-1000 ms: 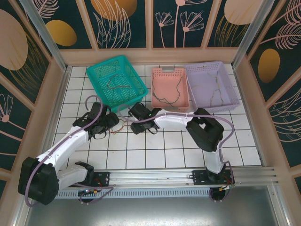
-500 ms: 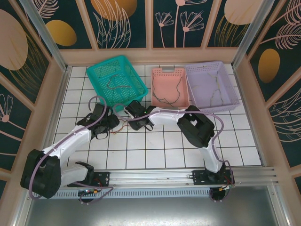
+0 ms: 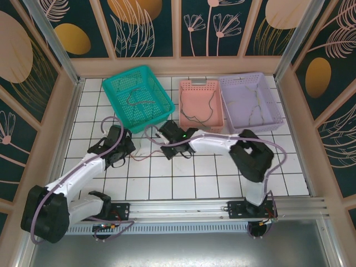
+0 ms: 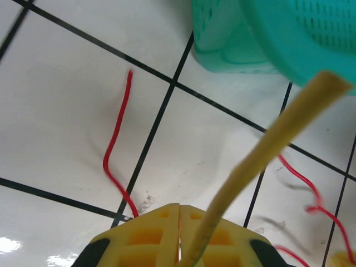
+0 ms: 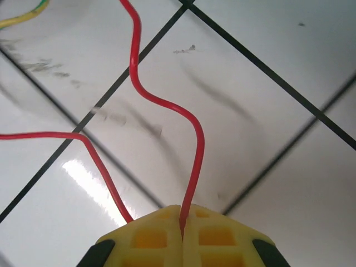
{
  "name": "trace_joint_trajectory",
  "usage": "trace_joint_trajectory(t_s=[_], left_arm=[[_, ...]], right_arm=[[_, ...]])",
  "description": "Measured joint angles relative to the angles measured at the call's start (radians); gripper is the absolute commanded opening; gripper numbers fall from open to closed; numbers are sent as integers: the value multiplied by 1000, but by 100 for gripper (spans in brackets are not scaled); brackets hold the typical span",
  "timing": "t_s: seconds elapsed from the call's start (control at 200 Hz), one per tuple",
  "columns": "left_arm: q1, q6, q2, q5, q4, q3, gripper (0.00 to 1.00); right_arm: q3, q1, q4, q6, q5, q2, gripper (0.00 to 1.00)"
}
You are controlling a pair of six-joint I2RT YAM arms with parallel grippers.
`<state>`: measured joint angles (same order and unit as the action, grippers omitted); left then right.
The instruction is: Untangle the cables
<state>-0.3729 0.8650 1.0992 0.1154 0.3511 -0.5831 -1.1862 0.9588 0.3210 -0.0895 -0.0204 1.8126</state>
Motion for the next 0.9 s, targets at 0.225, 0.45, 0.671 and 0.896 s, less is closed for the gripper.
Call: trace_joint_trajectory(t_s=[0.225, 0.45, 0.671, 0.896], left_arm=[[0, 24, -31, 6, 39, 1, 0], [0, 29, -26, -64, 21, 15, 0], [0, 3, -12, -249, -76, 23, 0], [-23, -24, -11, -444, -169, 26, 0]], right_arm=[[137, -56, 55, -56, -31, -291, 0], [176, -137, 161, -98, -21, -515, 0], [173, -267, 216, -129, -6, -710, 0], [159, -318, 200, -166, -7, -747, 0]])
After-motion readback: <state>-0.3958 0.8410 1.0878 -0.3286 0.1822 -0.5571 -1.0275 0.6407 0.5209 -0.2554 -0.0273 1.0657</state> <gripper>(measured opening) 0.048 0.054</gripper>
